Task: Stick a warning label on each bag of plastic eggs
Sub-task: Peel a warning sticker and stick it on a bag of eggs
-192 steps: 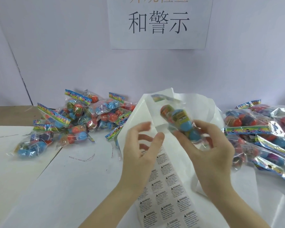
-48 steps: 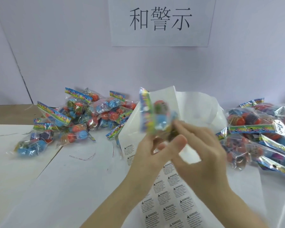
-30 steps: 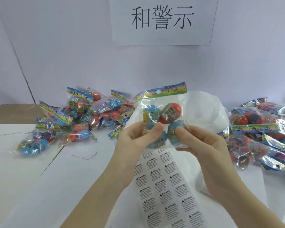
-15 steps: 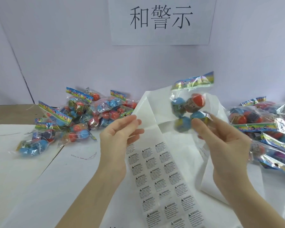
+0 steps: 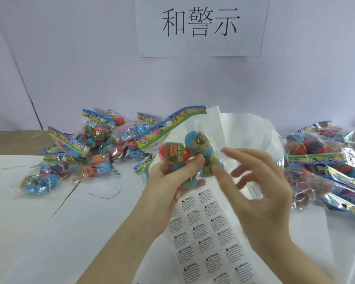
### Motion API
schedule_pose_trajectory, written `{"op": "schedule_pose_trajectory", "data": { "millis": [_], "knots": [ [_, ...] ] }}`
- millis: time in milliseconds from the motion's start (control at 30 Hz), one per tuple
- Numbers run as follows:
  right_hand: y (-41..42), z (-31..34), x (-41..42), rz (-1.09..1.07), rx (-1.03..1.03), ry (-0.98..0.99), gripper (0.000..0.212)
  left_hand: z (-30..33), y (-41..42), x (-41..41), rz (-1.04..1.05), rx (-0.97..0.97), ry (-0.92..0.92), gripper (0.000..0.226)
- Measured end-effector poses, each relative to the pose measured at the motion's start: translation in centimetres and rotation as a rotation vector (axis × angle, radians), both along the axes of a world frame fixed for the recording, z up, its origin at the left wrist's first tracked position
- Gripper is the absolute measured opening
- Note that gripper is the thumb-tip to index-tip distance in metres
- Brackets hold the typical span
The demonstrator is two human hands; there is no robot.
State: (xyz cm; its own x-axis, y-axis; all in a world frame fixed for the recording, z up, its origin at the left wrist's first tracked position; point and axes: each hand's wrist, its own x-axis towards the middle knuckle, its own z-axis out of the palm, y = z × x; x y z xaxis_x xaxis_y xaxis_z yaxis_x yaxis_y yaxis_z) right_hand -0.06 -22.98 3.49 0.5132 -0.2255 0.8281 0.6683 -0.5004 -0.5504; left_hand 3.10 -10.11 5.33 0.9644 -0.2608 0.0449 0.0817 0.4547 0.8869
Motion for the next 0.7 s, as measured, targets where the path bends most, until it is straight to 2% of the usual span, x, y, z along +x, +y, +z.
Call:
{"op": "schedule_pose_trajectory", "data": {
  "millis": [133,300,433,533,633,700],
  "knots": [
    [-0.4,0.3,0.3,0.03,0.093,0.155,0.03,0.1,-0.1,-0.1,0.023,0.012,0.001,0.025],
    [-0.2,0.3,0.1,0.016,0.076,0.12,0.02,0.0,-0.3,-0.1,0.054,0.01,0.021,0.036],
    [-0.6,0.7,0.1,0.161,0.304,0.263,0.009,0.2,-0.1,-0.2,0.028,0.044,0.003,0.019],
    [-0.7,1.1,0.1,0.25,0.392,0.346,0.014,0.2,0.0,-0.2,0.021,0.065,-0.007,0.019],
    [-0.9,1.4,0.1,0.349,0.5,0.396,0.008,0.1,0.1,-0.2,0.011,0.064,-0.015,0.021],
    [-1.2,1.4,0.2,0.376,0.524,0.435,0.017,0.0,0.2,-0.1,0.01,0.077,-0.021,0.017]
  ]
}}
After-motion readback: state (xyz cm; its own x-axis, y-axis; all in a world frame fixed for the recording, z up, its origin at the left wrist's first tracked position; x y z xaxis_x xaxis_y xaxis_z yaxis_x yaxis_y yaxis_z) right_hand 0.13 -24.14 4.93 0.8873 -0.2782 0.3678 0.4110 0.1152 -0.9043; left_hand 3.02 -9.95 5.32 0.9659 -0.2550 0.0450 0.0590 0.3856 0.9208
